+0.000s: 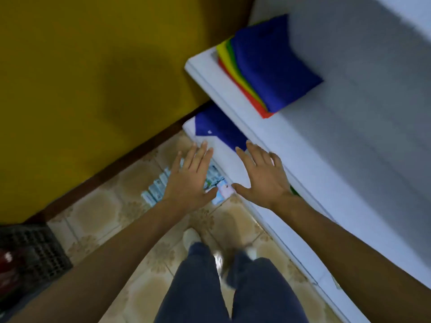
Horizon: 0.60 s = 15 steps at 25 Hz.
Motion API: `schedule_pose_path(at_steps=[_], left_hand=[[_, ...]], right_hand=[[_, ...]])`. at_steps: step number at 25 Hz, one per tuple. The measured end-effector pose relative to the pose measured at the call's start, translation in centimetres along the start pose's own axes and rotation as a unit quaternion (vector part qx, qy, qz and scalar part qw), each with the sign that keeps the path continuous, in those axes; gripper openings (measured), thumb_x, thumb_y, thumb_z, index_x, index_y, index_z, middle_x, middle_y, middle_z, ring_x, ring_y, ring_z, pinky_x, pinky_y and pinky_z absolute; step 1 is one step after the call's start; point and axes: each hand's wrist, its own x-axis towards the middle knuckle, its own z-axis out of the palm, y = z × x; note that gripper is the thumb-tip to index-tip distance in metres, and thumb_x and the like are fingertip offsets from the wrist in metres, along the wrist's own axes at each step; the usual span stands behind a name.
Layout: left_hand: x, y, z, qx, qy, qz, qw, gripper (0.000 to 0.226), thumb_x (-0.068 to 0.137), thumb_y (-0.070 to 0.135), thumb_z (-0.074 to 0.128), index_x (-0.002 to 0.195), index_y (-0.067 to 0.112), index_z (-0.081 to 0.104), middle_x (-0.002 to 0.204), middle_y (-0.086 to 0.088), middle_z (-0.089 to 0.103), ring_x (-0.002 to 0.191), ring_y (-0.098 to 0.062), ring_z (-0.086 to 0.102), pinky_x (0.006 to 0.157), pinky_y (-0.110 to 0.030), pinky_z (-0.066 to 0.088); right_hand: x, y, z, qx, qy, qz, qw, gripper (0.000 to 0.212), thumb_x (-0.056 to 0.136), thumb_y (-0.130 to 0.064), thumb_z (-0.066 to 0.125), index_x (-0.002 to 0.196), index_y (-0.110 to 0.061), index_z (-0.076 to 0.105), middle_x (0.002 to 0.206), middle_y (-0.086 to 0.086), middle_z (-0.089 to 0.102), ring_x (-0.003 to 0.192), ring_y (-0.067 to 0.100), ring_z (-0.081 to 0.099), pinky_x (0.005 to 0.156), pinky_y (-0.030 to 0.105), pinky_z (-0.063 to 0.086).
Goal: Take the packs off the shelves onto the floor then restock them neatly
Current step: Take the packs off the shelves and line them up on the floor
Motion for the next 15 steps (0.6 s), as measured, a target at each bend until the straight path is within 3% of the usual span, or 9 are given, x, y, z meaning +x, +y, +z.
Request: schedule_pose_path(at_steps=[4,8,11,15], left_hand=[[0.5,6.3,-5.0,0.024,0.011,0.071,0.997,0.091,0.086,0.058,0.051,0.154,0.014,0.008,0.162,-0.006,0.003,0.149,-0.023,0.002,0.118,-0.052,0.017],[0.5,13.5,-8.8,0.028,0.078,0.165,0.983,0.093,0.085,0.056,0.054,0.154,0.016,0.007,0.162,-0.004,0.002,0.149,-0.022,0.0,0.118,-0.048,0.012],[-2.0,19.5,-10.9,0.029,0.101,0.221,0.97,0.093,0.085,0.054,0.056,0.154,0.015,0.006,0.162,-0.005,0.0,0.149,-0.021,-0.003,0.118,-0.046,0.009],[-7.2,27.7,-11.4,0.053,0.089,0.318,0.942,0.092,0.088,0.052,0.053,0.154,0.016,0.0,0.162,-0.005,-0.005,0.149,-0.022,-0.004,0.119,-0.046,0.005]], right_hand=[[-5.5,1.7,-7.2,-0.074,0.096,0.049,0.991,0.084,0.084,-0.053,0.056,0.152,-0.022,0.018,0.16,0.012,0.012,0.146,0.03,0.016,0.115,0.049,0.012],[-12.1,2.7,-12.2,-0.141,0.194,0.095,0.966,0.083,0.074,-0.048,0.069,0.145,-0.018,0.039,0.153,0.015,0.033,0.139,0.035,0.034,0.11,0.054,0.027],[-20.2,3.2,-14.5,-0.156,0.257,0.16,0.94,0.081,0.073,-0.045,0.07,0.144,-0.017,0.04,0.151,0.015,0.036,0.137,0.035,0.036,0.109,0.054,0.028],[-31.5,3.3,-15.0,-0.164,0.26,0.254,0.917,0.078,0.082,-0.043,0.065,0.148,-0.018,0.032,0.156,0.013,0.026,0.144,0.033,0.024,0.114,0.052,0.019]])
